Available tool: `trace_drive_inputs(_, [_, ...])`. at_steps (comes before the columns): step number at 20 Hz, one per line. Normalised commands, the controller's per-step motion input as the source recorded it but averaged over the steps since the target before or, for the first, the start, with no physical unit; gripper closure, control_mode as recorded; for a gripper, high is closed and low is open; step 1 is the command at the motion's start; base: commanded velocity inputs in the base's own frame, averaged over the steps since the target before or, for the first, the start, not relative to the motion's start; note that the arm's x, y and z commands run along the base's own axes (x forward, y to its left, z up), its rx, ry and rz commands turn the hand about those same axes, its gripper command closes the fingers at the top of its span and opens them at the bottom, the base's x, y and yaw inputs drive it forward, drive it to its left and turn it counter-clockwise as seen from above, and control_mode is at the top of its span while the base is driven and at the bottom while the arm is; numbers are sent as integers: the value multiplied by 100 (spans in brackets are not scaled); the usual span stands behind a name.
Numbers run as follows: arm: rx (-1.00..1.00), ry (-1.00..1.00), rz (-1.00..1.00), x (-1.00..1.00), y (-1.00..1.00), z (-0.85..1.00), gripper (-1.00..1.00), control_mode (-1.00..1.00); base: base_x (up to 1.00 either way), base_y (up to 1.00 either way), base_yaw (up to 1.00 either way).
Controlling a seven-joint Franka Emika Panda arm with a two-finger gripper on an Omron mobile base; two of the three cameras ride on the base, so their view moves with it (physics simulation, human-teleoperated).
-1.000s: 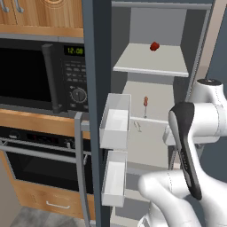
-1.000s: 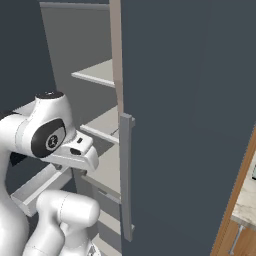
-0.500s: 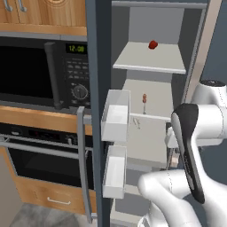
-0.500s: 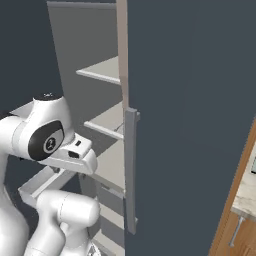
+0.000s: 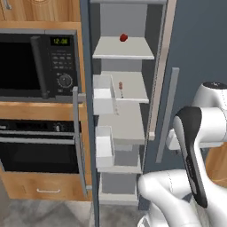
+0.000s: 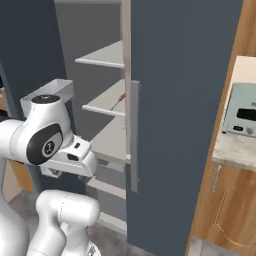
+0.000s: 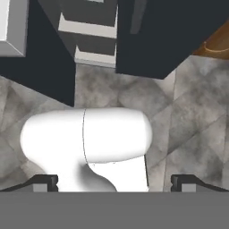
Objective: Store the kebab skewer in the freezer for long-term storage. Close the freezer door after placing the cooked food.
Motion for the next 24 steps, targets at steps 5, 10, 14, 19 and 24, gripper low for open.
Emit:
trace_drive_inputs(5, [0,0,0,0,0,0,-100,100,-41,36,-43])
trace_drive_inputs(10, [0,0,0,0,0,0,-100,100,-57,29,-15])
trace_drive_inputs(14, [0,0,0,0,0,0,-100,100,-34,38,-11])
trace_drive_inputs(19, [0,0,0,0,0,0,-100,100,-20,65,-13])
trace_drive_inputs(24, [0,0,0,0,0,0,-100,100,-13,69,-5])
